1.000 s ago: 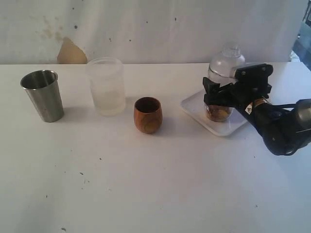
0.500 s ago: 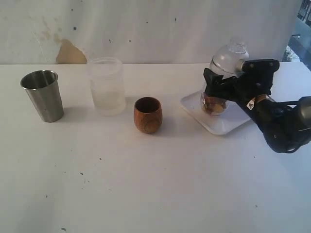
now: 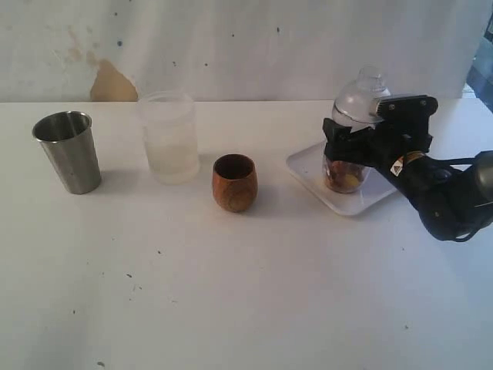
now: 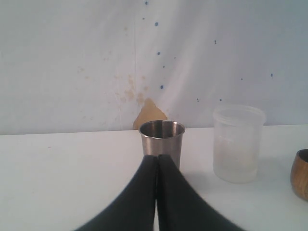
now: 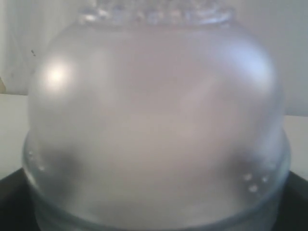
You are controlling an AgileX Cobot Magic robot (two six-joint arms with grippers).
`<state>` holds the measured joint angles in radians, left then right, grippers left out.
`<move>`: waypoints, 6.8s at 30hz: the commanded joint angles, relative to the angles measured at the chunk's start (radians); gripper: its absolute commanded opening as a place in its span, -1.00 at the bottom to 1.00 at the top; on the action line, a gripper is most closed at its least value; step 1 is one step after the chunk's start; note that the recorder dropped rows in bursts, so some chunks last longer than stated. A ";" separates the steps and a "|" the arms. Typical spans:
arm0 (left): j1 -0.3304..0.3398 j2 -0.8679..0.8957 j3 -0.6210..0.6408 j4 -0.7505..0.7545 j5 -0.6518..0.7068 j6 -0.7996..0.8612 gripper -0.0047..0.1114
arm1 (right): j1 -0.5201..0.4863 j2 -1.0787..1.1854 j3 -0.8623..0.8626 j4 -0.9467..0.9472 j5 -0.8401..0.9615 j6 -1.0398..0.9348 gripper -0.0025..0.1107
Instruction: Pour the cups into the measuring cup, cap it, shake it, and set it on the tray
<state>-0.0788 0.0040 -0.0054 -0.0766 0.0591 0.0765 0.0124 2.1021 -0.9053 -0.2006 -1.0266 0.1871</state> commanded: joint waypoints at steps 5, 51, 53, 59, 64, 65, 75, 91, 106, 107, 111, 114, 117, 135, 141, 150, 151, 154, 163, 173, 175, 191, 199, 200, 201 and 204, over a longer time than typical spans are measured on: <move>-0.004 -0.004 0.005 -0.009 -0.005 -0.001 -0.91 | -0.002 -0.007 -0.001 0.008 0.002 -0.008 0.90; -0.004 -0.004 0.005 -0.009 -0.005 -0.001 -0.91 | -0.004 -0.624 -0.001 0.156 0.448 -0.008 0.10; -0.004 -0.004 0.005 -0.009 -0.005 -0.001 -0.91 | -0.004 -0.661 -0.002 0.181 0.555 -0.008 -0.32; -0.004 -0.004 0.005 -0.009 -0.005 -0.001 -0.91 | -0.009 -0.728 -0.064 0.180 0.878 -0.149 -0.96; -0.004 -0.004 0.005 -0.009 -0.005 -0.001 -0.91 | -0.053 -0.724 -0.189 0.180 1.232 -0.158 -0.96; -0.004 -0.004 0.005 -0.009 -0.005 -0.001 -0.91 | -0.060 -0.722 -0.215 0.180 1.313 -0.158 -0.96; -0.004 -0.004 0.005 -0.009 -0.005 -0.001 -0.91 | -0.184 -0.725 -0.297 0.161 1.723 -0.165 -0.96; -0.004 -0.004 0.005 -0.009 -0.005 -0.001 -0.91 | -0.182 -1.078 -0.291 0.151 1.918 -0.238 -0.96; -0.004 -0.004 0.005 -0.009 -0.005 -0.001 -0.91 | -0.173 -1.767 -0.135 0.149 1.987 -0.238 -0.96; -0.004 -0.004 0.005 -0.009 -0.005 -0.001 -0.91 | -0.164 -1.816 -0.114 0.149 1.989 -0.238 -0.96; -0.004 -0.004 0.005 -0.009 -0.005 -0.001 -0.91 | -0.121 -1.983 -0.040 0.149 2.020 -0.237 -0.96; -0.004 -0.004 0.005 -0.009 -0.005 -0.001 -0.91 | -0.112 -2.098 0.010 0.149 2.069 -0.237 -0.96; -0.004 -0.004 0.005 -0.009 -0.005 -0.001 -0.91 | -0.112 -2.102 0.041 0.116 2.149 -0.248 -0.96; -0.004 -0.004 0.005 -0.009 -0.005 -0.001 -0.91 | -0.093 -2.102 0.766 0.116 1.247 -0.095 -0.96; -0.004 -0.004 0.005 -0.009 -0.005 -0.001 -0.91 | -0.093 -2.102 0.905 0.130 1.064 -0.050 -0.96; -0.004 -0.004 0.005 -0.009 -0.005 -0.001 -0.91 | -0.093 -2.102 0.905 0.130 1.145 -0.050 -0.96; -0.004 -0.004 0.005 -0.009 -0.005 -0.001 -0.91 | -0.093 -2.102 0.905 0.130 1.145 -0.052 -0.96; -0.004 -0.004 0.005 -0.009 -0.005 -0.001 -0.91 | -0.093 -2.102 0.905 0.130 1.145 -0.052 -0.96; -0.004 -0.004 0.005 -0.009 -0.005 -0.001 -0.91 | -0.093 -2.102 0.905 0.110 1.166 -0.138 -0.96; -0.004 -0.004 0.005 -0.009 -0.005 -0.001 -0.91 | -0.093 -2.102 0.905 0.116 1.190 -0.139 -0.96; -0.004 -0.004 0.005 -0.009 -0.005 -0.001 -0.91 | -0.093 -2.102 0.905 0.116 1.189 -0.139 -0.96; -0.004 -0.004 0.005 -0.009 -0.005 -0.001 -0.91 | -0.093 -2.102 0.905 0.118 1.190 -0.142 -0.96; -0.004 -0.004 0.005 -0.009 -0.005 -0.001 -0.91 | -0.093 -2.102 0.905 0.122 1.184 -0.157 -0.96; -0.004 -0.004 0.005 -0.009 -0.005 -0.001 -0.91 | -0.093 -2.102 0.905 0.125 1.184 -0.157 -0.96; -0.004 -0.004 0.005 -0.009 -0.005 -0.001 -0.91 | -0.093 -2.102 0.905 0.125 1.184 -0.157 -0.96; -0.004 -0.004 0.005 -0.009 -0.005 -0.001 -0.91 | -0.093 -2.102 0.905 0.125 1.187 -0.157 -0.96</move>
<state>-0.0788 0.0040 -0.0054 -0.0766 0.0591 0.0765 -0.0807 0.0044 -0.0067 -0.0798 0.1621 0.0393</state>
